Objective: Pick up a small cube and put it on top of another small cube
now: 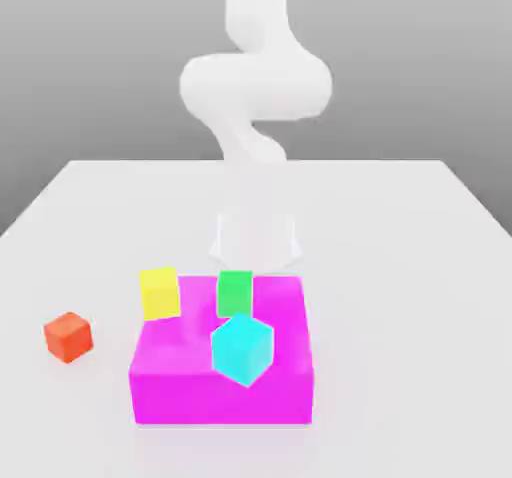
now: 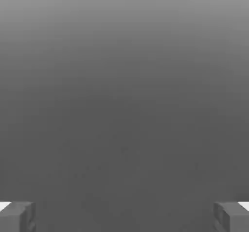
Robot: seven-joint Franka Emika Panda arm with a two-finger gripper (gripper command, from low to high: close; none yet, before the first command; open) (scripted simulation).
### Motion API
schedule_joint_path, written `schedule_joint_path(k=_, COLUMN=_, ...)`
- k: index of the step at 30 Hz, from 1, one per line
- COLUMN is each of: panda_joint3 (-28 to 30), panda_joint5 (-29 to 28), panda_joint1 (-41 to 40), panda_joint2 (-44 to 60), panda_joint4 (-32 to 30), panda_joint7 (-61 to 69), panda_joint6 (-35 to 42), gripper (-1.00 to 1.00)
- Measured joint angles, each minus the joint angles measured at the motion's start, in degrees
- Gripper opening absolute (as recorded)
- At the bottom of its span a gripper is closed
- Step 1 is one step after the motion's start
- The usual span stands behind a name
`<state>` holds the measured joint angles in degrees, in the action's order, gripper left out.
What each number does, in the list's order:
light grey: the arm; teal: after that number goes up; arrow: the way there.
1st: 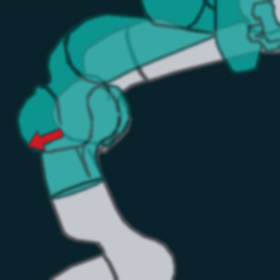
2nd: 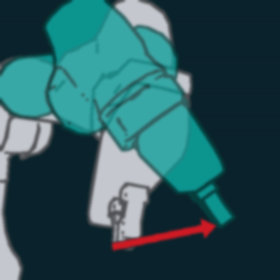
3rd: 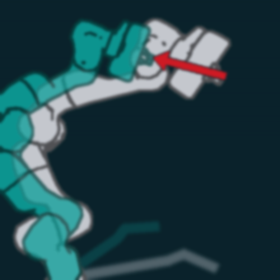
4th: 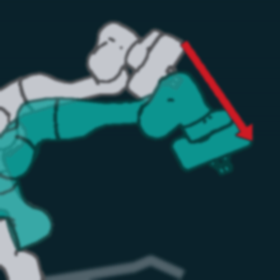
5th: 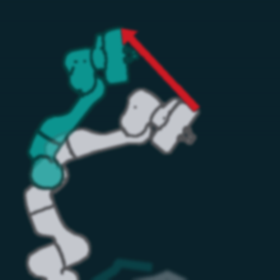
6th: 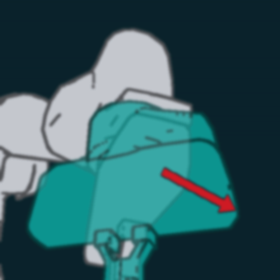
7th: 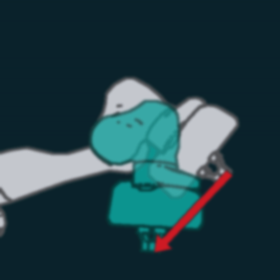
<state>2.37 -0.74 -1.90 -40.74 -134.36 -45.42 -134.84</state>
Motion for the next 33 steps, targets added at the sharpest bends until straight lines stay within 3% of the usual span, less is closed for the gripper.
schedule_joint_path(k=12, panda_joint3=13.49, panda_joint5=-0.75, panda_joint1=-9.52, panda_joint2=25.01, panda_joint4=-12.61, panda_joint7=4.16, panda_joint6=-15.13, gripper=0.00)
schedule_joint_path(k=20, panda_joint3=20.74, panda_joint5=5.35, panda_joint1=-17.23, panda_joint2=42.14, panda_joint4=-20.85, panda_joint7=11.62, panda_joint6=-24.98, gripper=0.00)
schedule_joint_path(k=23, panda_joint3=18.51, panda_joint5=11.12, panda_joint1=-20.81, panda_joint2=48.70, panda_joint4=-21.86, panda_joint7=16.48, panda_joint6=-29.05, gripper=0.00)
schedule_joint_path(k=27, panda_joint3=9.90, panda_joint5=19.75, panda_joint1=-27.66, panda_joint2=57.03, panda_joint4=-20.18, panda_joint7=23.08, panda_joint6=-35.18, gripper=0.00)
schedule_joint_path(k=28, panda_joint3=7.57, panda_joint5=21.19, panda_joint1=-29.68, panda_joint2=58.89, panda_joint4=-19.75, panda_joint7=24.23, panda_joint6=-36.68, gripper=-1.00)
schedule_joint_path(k=33, panda_joint3=7.56, panda_joint5=21.08, panda_joint1=-29.69, panda_joint2=58.89, panda_joint4=-19.74, panda_joint7=24.11, panda_joint6=-36.62, gripper=-1.00)
